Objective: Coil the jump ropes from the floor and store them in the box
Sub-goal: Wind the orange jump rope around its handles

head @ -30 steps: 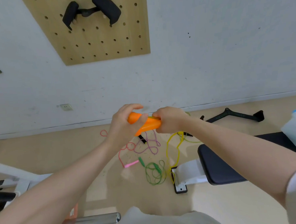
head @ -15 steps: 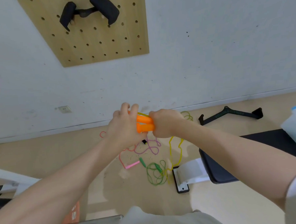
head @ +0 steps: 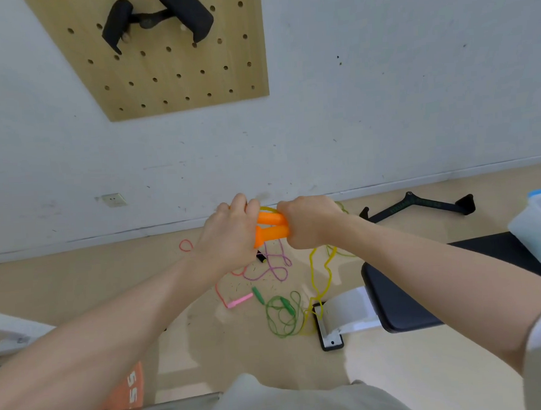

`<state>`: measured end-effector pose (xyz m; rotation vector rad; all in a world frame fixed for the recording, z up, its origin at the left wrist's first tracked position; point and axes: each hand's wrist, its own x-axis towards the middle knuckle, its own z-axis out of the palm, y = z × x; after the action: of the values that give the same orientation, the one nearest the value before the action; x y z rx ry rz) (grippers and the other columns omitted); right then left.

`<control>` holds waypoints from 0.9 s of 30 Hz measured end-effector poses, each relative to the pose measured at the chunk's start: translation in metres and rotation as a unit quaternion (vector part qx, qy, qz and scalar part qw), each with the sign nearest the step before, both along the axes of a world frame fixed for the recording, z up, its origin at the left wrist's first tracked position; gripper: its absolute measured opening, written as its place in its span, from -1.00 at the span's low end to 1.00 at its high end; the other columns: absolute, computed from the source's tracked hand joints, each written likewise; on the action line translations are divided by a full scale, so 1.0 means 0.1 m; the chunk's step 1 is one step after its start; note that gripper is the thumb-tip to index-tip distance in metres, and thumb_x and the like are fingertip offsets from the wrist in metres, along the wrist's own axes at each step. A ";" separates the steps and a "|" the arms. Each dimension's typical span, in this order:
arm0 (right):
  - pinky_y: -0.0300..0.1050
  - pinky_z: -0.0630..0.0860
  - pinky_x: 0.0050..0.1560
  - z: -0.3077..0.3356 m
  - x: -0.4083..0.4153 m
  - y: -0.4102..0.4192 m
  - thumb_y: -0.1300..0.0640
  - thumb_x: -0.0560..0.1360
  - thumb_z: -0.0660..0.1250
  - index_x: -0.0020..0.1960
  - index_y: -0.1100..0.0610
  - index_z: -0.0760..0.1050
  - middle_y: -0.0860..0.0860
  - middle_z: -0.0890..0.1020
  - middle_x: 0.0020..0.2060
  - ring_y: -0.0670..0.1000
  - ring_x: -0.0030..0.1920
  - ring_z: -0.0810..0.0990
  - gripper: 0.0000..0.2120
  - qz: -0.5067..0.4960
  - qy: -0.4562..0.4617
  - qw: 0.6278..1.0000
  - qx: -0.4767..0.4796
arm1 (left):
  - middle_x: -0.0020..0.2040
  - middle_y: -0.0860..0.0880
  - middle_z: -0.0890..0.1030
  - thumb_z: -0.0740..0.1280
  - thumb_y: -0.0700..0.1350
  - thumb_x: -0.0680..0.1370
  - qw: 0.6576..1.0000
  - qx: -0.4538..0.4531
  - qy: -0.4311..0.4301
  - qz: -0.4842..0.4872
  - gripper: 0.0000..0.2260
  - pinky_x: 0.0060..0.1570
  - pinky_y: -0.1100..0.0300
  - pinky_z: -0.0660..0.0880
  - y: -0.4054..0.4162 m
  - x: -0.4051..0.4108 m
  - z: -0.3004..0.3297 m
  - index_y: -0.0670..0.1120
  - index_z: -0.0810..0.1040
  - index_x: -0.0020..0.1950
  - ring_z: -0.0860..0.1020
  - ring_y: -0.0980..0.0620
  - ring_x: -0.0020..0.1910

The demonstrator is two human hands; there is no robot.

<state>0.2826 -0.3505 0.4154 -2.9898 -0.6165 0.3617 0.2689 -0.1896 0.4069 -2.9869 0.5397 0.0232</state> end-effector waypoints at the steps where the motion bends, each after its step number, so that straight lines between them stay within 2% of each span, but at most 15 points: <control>1: -0.11 0.36 -0.20 -0.02 0.01 0.00 0.10 0.40 0.24 0.06 0.08 0.35 0.02 0.50 -0.15 0.12 -0.06 0.55 -0.75 0.006 0.001 1.000 -0.005 | 0.11 -0.07 0.35 0.35 -0.10 0.42 1.000 -0.003 0.007 0.010 -0.57 -0.22 0.14 0.30 -0.01 -0.01 0.00 -0.08 0.29 0.23 0.44 -0.09 0.01; 6: -0.09 0.40 -0.21 -0.13 0.08 -0.04 -0.22 0.31 0.38 0.07 0.09 0.31 -0.01 0.52 -0.14 0.08 -0.09 0.52 -0.47 0.040 0.065 0.995 -0.061 | 0.12 -0.09 0.36 0.35 -0.11 0.43 0.999 0.019 0.045 0.002 -0.59 -0.21 0.14 0.32 -0.07 -0.06 -0.07 -0.10 0.28 0.21 0.47 -0.10 0.01; 10: -0.11 0.38 -0.21 -0.10 0.11 -0.05 -0.11 0.35 0.36 0.01 0.07 0.35 -0.05 0.46 -0.23 0.06 -0.16 0.48 -0.63 0.028 0.062 0.997 -0.036 | 0.14 -0.09 0.35 0.33 -0.13 0.43 1.000 0.026 0.010 0.003 -0.58 -0.19 0.14 0.32 -0.12 -0.02 -0.07 -0.08 0.27 0.23 0.46 -0.10 0.00; 13: -0.11 0.38 -0.23 -0.11 0.11 -0.05 -0.02 0.35 0.34 -0.06 0.06 0.31 -0.05 0.44 -0.26 0.06 -0.19 0.45 -0.71 0.011 0.034 0.999 -0.016 | 0.16 -0.09 0.33 0.38 -0.01 0.40 1.000 -0.002 -0.003 0.025 -0.44 -0.19 0.11 0.37 -0.12 0.01 -0.08 -0.05 0.25 0.32 0.46 -0.11 -0.02; 14: -0.11 0.38 -0.24 -0.12 0.11 -0.04 0.00 0.35 0.33 -0.05 0.06 0.31 -0.04 0.44 -0.24 0.07 -0.19 0.45 -0.72 0.007 0.029 0.999 -0.012 | 0.11 -0.09 0.38 0.42 0.02 0.34 0.999 -0.013 -0.027 0.018 -0.42 -0.24 0.10 0.38 -0.11 0.02 -0.10 -0.05 0.31 0.29 0.48 -0.12 -0.09; 16: -0.11 0.38 -0.23 -0.13 0.10 -0.04 0.01 0.34 0.33 -0.06 0.06 0.31 -0.03 0.46 -0.21 0.08 -0.18 0.46 -0.73 0.000 0.027 1.000 -0.005 | -0.13 -0.11 0.46 0.53 -0.01 0.11 0.996 0.000 -0.088 -0.026 -0.44 -0.41 0.15 0.36 -0.07 0.05 -0.13 -0.07 0.50 0.06 0.48 -0.13 -0.34; 17: -0.11 0.40 -0.22 -0.14 0.09 -0.03 0.01 0.34 0.33 -0.08 0.05 0.31 -0.03 0.48 -0.20 0.08 -0.17 0.47 -0.74 -0.002 0.031 1.000 0.003 | -0.22 -0.11 0.47 0.54 -0.06 0.03 0.990 0.017 -0.130 -0.045 -0.48 -0.42 0.16 0.35 -0.04 0.06 -0.13 -0.08 0.53 -0.05 0.47 -0.13 -0.40; 20: -0.08 0.47 -0.18 -0.14 0.07 0.00 0.02 0.33 0.35 -0.13 0.04 0.32 -0.02 0.52 -0.20 0.08 -0.16 0.51 -0.76 -0.005 0.055 0.998 0.035 | -0.19 -0.10 0.51 0.41 -0.23 0.08 0.977 0.056 -0.186 -0.088 -0.60 -0.14 0.00 0.47 0.05 0.06 -0.16 -0.10 0.53 -0.10 0.53 -0.19 -0.18; 21: -0.08 0.47 -0.17 -0.13 0.07 0.01 0.02 0.33 0.35 -0.13 0.04 0.32 -0.02 0.52 -0.19 0.08 -0.16 0.51 -0.76 -0.001 0.058 0.998 0.035 | -0.19 -0.10 0.51 0.39 -0.26 0.08 0.977 0.049 -0.187 -0.094 -0.62 -0.14 -0.01 0.48 0.05 0.04 -0.15 -0.11 0.52 -0.12 0.52 -0.19 -0.16; 22: -0.08 0.47 -0.18 -0.12 0.07 0.01 0.02 0.33 0.35 -0.12 0.04 0.32 -0.01 0.53 -0.18 0.08 -0.15 0.52 -0.76 0.003 0.056 0.998 0.031 | -0.21 -0.10 0.50 0.40 -0.27 0.07 0.980 0.040 -0.171 -0.091 -0.63 -0.27 0.06 0.48 0.06 0.03 -0.15 -0.12 0.52 -0.15 0.50 -0.18 -0.21; 23: -0.08 0.46 -0.18 -0.12 0.08 0.02 0.02 0.33 0.35 -0.11 0.05 0.32 0.00 0.53 -0.17 0.09 -0.14 0.52 -0.75 0.007 0.050 0.998 0.025 | -0.23 -0.10 0.49 0.43 -0.27 0.03 0.985 0.035 -0.148 -0.079 -0.62 -0.45 0.19 0.39 0.04 0.01 -0.16 -0.12 0.52 -0.18 0.48 -0.15 -0.27; 24: -0.08 0.46 -0.18 -0.12 0.07 0.02 0.01 0.33 0.35 -0.11 0.05 0.31 0.01 0.54 -0.15 0.09 -0.14 0.52 -0.74 0.012 0.040 0.999 0.018 | -0.24 -0.09 0.49 0.46 -0.27 0.01 0.988 0.033 -0.132 -0.072 -0.60 -0.54 0.27 0.26 0.03 -0.01 -0.15 -0.12 0.53 -0.19 0.47 -0.12 -0.31; 25: -0.09 0.45 -0.18 -0.12 0.06 0.02 -0.01 0.33 0.35 -0.10 0.05 0.29 0.02 0.55 -0.13 0.09 -0.15 0.51 -0.71 0.018 0.027 0.999 0.009 | -0.23 -0.09 0.49 0.48 -0.27 0.01 0.991 0.034 -0.111 -0.064 -0.59 -0.55 0.29 0.19 0.02 -0.02 -0.15 -0.11 0.53 -0.17 0.46 -0.11 -0.32; 27: -0.08 0.45 -0.17 -0.15 0.03 0.03 -0.10 0.33 0.38 -0.07 0.06 0.25 0.01 0.54 -0.12 0.08 -0.14 0.50 -0.61 0.034 0.008 0.999 -0.014 | -0.17 -0.12 0.49 0.49 -0.27 0.09 0.996 0.027 -0.069 -0.052 -0.58 -0.51 0.25 0.20 0.03 -0.04 -0.18 -0.13 0.53 -0.08 0.46 -0.13 -0.26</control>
<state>0.2857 -0.3476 0.4002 -2.9954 -0.7205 0.4011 0.2653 -0.1862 0.3894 -2.8754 0.6656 -0.1738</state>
